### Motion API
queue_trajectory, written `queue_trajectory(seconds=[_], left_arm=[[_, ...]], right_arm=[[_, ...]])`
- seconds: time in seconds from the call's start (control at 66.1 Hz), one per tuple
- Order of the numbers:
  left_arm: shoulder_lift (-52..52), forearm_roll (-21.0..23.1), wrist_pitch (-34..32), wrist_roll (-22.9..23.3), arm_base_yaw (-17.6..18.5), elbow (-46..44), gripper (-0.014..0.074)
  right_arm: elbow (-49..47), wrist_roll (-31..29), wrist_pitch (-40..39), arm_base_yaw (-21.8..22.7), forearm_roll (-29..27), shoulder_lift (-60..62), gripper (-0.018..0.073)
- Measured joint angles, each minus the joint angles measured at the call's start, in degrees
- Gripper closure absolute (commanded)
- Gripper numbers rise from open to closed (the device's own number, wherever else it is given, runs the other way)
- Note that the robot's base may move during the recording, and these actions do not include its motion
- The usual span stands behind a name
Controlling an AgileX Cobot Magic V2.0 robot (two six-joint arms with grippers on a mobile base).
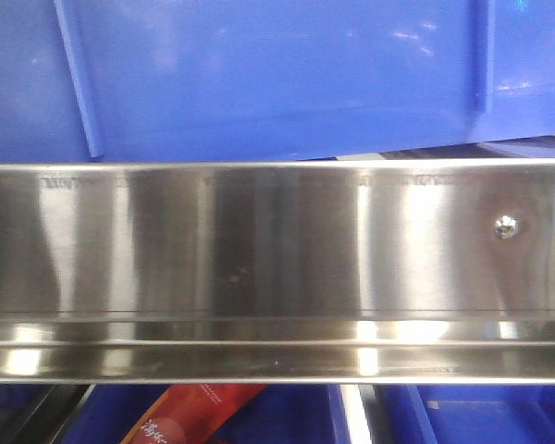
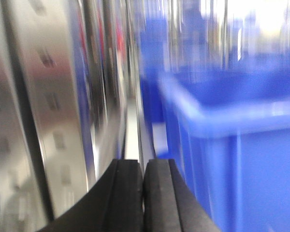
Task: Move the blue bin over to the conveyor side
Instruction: 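Lower both grippers toward the rims of the blue bin on the rack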
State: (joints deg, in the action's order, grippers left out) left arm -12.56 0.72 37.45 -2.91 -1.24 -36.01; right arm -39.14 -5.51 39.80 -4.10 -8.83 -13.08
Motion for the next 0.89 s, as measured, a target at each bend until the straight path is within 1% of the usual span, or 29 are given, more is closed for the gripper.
queue_trajectory(seconds=[0.076,0.121,0.197,0.257,0.318,0.394,0.469,0.53,0.681,0.893], left_arm=[[-6.23,0.0,7.69,0.0,0.0,-6.63,0.0605],[-9.91,0.0,10.19,0.0,0.0,-10.44,0.0605],[-14.84,-0.12,11.1,0.0,0.0,-15.87,0.0605],[-18.02,-0.12,9.75,0.0,0.0,-19.14,0.0605],[-20.77,0.03,6.0,0.0,0.0,-21.96,0.0605],[-22.93,1.23,1.13,0.0,0.0,-23.65,0.0605],[-25.0,4.7,-3.02,0.0,0.0,-24.84,0.0605],[-26.62,7.51,-4.45,0.0,0.0,-25.3,0.0605],[-30.5,9.42,-5.92,0.0,0.0,-25.88,0.0605],[-41.82,12.57,-1.64,0.0,0.0,-32.78,0.0605]], right_arm=[[-8.01,0.0,7.31,0.0,-0.19,-7.7,0.0639],[-12.23,0.0,11.21,0.0,-0.25,-11.59,0.0639],[-20.14,0.0,16.96,0.0,-0.34,-18.98,0.0639],[-24.68,0.0,18.33,0.0,-0.34,-23.19,0.0639],[-29.67,0.0,18.48,0.0,-0.59,-27.66,0.0639],[-33.86,0.0,18.48,0.0,-2.01,-31.28,0.0639],[-38.13,0.0,19.18,0.0,-2.7,-35.01,0.0639],[-41.18,0.0,20.49,0.0,-2.83,-37.86,0.0639],[-47.87,0.0,22.19,0.0,-2.83,-44.98,0.0639],[-55.87,0.14,23.08,0.0,0.41,-55.67,0.0639]])
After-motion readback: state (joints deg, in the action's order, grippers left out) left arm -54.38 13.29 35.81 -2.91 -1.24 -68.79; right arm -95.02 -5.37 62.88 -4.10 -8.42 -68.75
